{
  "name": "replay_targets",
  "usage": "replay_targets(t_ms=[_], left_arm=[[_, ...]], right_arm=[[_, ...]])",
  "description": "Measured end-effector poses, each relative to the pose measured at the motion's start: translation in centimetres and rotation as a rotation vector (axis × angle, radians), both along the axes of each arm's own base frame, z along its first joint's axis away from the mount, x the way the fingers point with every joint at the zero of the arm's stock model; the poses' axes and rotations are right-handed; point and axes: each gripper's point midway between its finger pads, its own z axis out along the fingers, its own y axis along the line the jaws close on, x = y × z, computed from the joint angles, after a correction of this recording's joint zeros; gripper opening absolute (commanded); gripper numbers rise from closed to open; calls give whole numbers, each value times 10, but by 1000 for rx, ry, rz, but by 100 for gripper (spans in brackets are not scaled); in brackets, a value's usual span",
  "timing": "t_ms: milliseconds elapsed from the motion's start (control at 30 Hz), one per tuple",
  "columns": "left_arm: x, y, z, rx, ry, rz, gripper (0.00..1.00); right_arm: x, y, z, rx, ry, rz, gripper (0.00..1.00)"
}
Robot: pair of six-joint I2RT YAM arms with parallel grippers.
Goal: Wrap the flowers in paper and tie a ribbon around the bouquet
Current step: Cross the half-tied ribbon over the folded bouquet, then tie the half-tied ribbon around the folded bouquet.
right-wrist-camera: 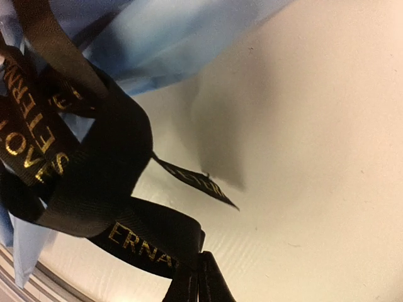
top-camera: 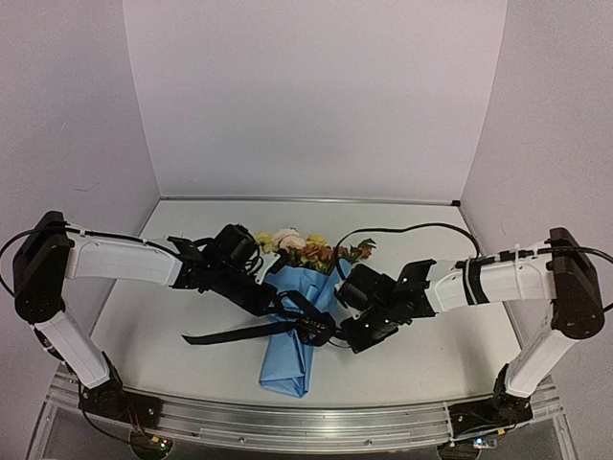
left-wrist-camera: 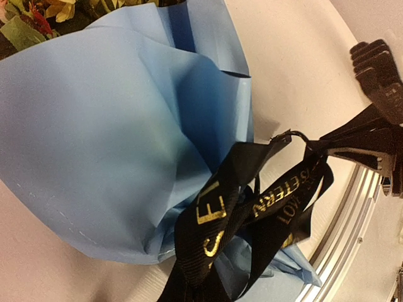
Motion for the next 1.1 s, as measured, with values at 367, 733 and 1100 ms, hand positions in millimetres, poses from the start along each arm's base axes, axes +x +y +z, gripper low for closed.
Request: replay_targets(t_ms=[367, 733, 1100], left_arm=[[-4, 4, -4, 20, 4, -38, 0], [-5, 4, 1, 10, -5, -49, 0], [8, -10, 20, -87, -20, 8, 17]], right_arm=[[-9, -28, 11, -175, 25, 40, 0], [9, 1, 47, -189, 1, 110, 0], [13, 26, 53, -161, 40, 130, 0]])
